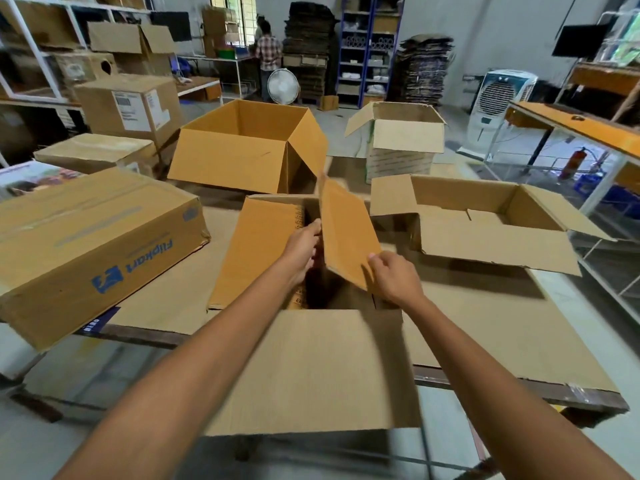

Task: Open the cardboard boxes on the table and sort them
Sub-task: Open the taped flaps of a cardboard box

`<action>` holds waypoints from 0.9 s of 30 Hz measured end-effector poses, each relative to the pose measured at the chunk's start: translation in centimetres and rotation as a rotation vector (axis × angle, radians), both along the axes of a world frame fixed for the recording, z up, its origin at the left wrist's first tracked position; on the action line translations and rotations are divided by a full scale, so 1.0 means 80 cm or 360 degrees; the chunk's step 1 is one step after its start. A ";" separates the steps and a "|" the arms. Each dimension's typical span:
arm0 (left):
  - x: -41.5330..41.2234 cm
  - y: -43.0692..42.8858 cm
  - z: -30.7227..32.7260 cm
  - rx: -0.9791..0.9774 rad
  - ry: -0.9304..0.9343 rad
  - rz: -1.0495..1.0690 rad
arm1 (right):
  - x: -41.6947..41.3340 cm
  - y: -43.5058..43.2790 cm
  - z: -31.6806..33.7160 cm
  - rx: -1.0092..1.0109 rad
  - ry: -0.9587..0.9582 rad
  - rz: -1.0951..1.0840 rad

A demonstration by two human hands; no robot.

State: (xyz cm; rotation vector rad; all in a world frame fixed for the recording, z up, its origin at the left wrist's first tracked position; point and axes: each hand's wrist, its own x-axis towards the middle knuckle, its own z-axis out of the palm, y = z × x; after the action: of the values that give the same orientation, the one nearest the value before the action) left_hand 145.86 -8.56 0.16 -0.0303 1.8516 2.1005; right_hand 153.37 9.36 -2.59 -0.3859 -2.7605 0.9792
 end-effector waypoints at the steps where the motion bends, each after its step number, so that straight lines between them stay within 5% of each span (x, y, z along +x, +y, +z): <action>1: -0.001 0.014 0.009 0.0026 0.0069 -0.0028 | -0.003 0.004 0.012 -0.0148 0.0021 -0.0011; 5: 0.012 0.084 0.025 -0.0222 0.0444 -0.0325 | -0.004 0.031 0.053 -0.1027 0.0091 -0.0049; 11: 0.025 0.177 -0.021 -0.0881 0.0806 -0.0545 | 0.001 0.128 0.085 -0.1568 0.0202 -0.0258; 14: 0.037 0.200 -0.046 -0.1198 0.0780 -0.0631 | -0.006 0.203 0.081 -0.1342 0.0140 -0.0411; 20: 0.051 0.226 -0.083 -0.1529 0.0599 -0.0636 | 0.009 0.259 -0.001 -0.0267 -0.0366 -0.0140; 27: 0.055 0.231 -0.086 -0.1878 0.0536 -0.0761 | 0.030 0.225 -0.066 -0.0221 -0.0326 -0.0265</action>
State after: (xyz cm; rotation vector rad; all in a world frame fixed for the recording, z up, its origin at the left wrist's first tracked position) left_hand 150.23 9.89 -6.70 0.4465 2.6678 0.5375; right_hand 155.77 27.33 -7.84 -0.7646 -2.7863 1.1493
